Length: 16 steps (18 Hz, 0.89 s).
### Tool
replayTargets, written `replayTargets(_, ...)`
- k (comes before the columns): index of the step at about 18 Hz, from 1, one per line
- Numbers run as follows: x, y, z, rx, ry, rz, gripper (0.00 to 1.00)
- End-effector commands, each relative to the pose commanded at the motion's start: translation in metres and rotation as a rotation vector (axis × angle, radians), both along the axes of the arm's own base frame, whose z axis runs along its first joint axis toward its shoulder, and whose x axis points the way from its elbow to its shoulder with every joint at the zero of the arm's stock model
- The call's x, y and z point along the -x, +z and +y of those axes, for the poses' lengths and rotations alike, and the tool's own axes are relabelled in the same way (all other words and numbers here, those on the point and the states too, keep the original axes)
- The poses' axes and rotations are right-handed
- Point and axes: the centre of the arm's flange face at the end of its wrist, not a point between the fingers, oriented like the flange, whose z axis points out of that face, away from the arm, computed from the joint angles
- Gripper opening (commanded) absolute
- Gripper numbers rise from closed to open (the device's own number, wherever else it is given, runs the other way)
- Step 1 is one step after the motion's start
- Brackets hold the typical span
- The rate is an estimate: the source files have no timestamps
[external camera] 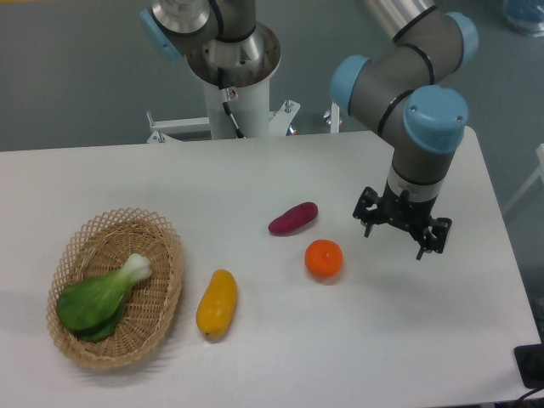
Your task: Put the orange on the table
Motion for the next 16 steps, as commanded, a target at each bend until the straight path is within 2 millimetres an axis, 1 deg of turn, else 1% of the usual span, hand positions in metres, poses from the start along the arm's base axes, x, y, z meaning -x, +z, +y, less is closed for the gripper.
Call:
replayTargets(2,0.0,-0.001,0.0,0.002,-0.02,0.003,1.0)
replayTargets(5,-0.01,-0.006,-0.001,0.009,-0.025,-0.01,1.0)
replayTargets(16,-0.012,-0.009,-0.001,0.01,-0.025,-0.013,1.0)
